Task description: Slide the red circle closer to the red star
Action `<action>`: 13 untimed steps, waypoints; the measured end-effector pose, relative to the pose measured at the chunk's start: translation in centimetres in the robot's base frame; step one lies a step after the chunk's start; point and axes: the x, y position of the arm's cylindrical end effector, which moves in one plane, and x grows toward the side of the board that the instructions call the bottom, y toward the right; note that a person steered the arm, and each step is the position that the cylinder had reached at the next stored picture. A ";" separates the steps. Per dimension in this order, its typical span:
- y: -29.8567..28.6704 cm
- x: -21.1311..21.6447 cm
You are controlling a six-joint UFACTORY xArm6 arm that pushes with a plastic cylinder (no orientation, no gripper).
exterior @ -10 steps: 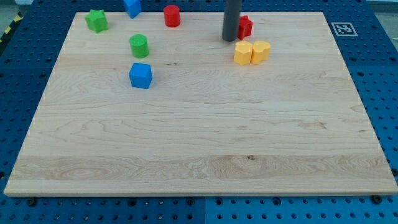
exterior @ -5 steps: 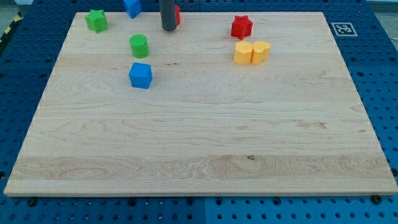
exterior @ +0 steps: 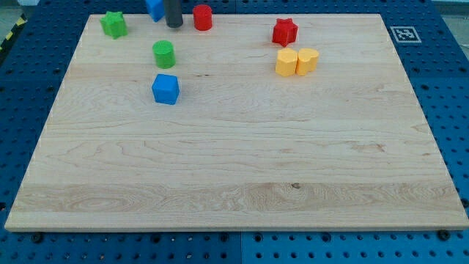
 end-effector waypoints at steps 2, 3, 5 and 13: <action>1.5 -0.6; 4.1 -0.6; 8.7 -0.1; 17.2 -2.0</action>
